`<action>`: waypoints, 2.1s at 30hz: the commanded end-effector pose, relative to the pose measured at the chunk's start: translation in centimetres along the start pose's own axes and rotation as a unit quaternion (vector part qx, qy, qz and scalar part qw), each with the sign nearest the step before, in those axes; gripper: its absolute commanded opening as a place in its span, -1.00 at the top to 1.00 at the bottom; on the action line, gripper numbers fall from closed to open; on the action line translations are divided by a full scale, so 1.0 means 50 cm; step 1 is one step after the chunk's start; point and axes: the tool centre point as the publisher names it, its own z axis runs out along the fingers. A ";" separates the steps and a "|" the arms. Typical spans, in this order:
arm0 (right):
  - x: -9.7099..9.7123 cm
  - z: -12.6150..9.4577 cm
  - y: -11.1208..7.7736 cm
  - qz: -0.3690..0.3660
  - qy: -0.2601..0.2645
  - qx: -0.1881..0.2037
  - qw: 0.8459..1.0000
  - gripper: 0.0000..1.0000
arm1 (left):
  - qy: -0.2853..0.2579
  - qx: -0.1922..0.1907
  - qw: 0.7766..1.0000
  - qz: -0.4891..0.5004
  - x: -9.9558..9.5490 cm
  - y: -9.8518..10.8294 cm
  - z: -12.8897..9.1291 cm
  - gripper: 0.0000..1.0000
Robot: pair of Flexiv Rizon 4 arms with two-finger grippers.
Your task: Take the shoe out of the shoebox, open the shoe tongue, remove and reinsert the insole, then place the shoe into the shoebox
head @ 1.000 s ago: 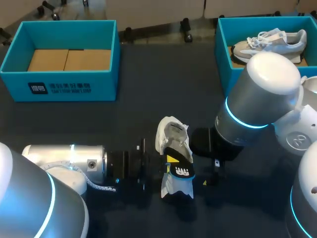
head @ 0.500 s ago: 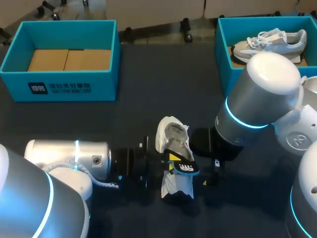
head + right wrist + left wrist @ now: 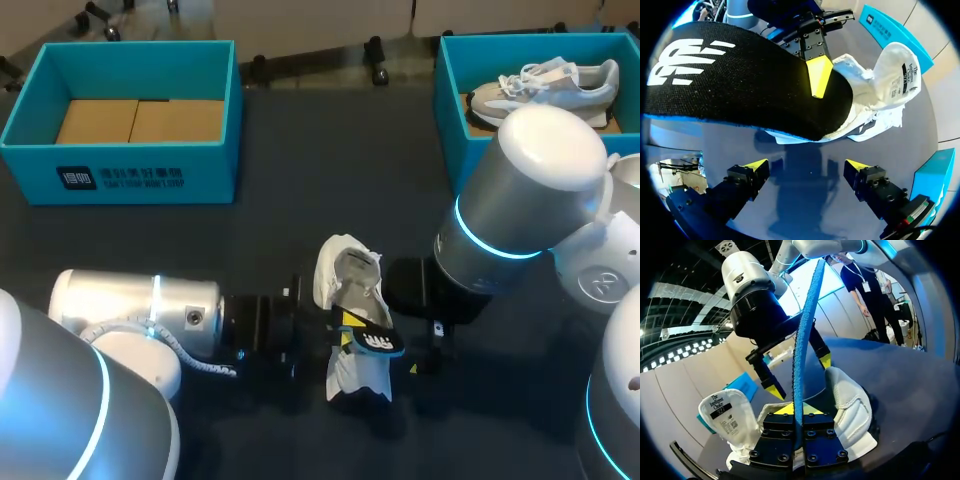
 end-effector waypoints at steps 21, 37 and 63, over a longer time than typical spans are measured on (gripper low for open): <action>0.002 0.001 -0.003 0.000 -0.001 -0.002 1.000 -1.00 | 0.004 0.006 1.000 -0.004 0.012 -0.028 -0.022 0.62; 0.002 0.001 -0.003 0.000 -0.001 -0.002 1.000 -1.00 | -0.003 -0.024 1.000 0.001 0.032 -0.068 -0.026 0.55; 0.002 0.001 -0.003 0.000 -0.001 -0.002 1.000 -1.00 | -0.006 -0.067 0.998 0.002 0.029 -0.080 0.012 0.95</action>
